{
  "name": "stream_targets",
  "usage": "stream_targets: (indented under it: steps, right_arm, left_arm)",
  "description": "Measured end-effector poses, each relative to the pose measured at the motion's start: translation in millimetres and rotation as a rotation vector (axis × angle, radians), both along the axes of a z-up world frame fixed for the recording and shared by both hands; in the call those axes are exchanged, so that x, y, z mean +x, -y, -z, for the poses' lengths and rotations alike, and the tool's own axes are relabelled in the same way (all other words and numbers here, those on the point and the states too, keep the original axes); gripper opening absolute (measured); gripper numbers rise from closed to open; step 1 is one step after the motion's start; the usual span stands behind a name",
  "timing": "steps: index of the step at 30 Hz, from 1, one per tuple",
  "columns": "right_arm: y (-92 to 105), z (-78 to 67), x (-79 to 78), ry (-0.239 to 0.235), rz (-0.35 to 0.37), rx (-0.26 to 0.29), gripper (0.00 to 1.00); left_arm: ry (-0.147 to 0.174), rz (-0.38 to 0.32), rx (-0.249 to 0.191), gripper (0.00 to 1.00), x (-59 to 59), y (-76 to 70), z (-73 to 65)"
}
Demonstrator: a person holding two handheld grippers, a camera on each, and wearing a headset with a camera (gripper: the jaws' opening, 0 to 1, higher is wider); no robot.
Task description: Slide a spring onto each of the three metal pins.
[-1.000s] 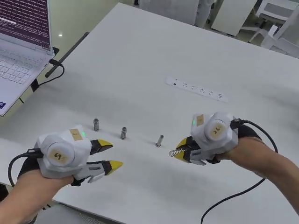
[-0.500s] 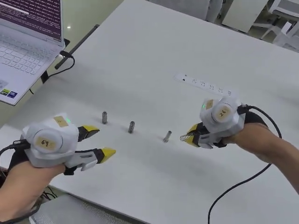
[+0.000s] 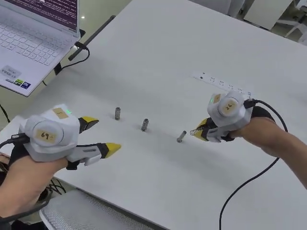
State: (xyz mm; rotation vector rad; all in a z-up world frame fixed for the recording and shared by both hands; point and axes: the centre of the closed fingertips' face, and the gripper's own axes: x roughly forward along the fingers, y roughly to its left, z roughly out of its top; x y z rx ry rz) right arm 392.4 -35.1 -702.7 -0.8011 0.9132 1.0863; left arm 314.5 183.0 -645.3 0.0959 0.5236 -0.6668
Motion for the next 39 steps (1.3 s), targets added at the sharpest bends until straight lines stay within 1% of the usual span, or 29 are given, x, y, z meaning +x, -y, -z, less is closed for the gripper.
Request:
stream_targets:
  steps: [3, 7, 10, 15, 20, 29, 39]
  right_arm:
    - [-3.0, 4.3, 4.1, -0.002, -0.011, -0.013, 0.09]
    - [-7.9, 10.2, 8.2, -0.013, -0.02, -0.017, 0.09]
    - [-10.5, 17.4, 9.8, -0.025, -0.031, -0.03, 0.09]
    - [-12.8, 25.9, 9.6, -0.044, -0.051, -0.054, 0.09]
    - [-13.9, 29.6, 9.7, -0.048, -0.066, -0.067, 0.09]
    - [-18.4, 35.2, 12.4, -0.061, -0.075, -0.071, 0.09]
    - [-24.1, 52.4, 14.0, -0.089, -0.094, -0.085, 0.09]
  left_arm:
    - [-0.002, -0.009, 0.001, 0.48, 0.4, -3.2, 0.4]
    - [-0.007, -0.021, -0.001, 0.48, 0.5, -7.1, 1.9]
    - [-0.01, -0.025, -0.003, 0.48, 0.5, -8.8, 2.7]
    - [-0.015, -0.035, -0.003, 0.47, 0.9, -13.8, 4.2]
    - [-0.019, -0.041, -0.004, 0.47, 2.4, -17.2, 5.0]
    - [-0.022, -0.029, -0.006, 0.47, 3.6, -14.1, 5.8]
    - [-0.024, -0.024, -0.007, 0.46, 5.2, -12.3, 5.6]
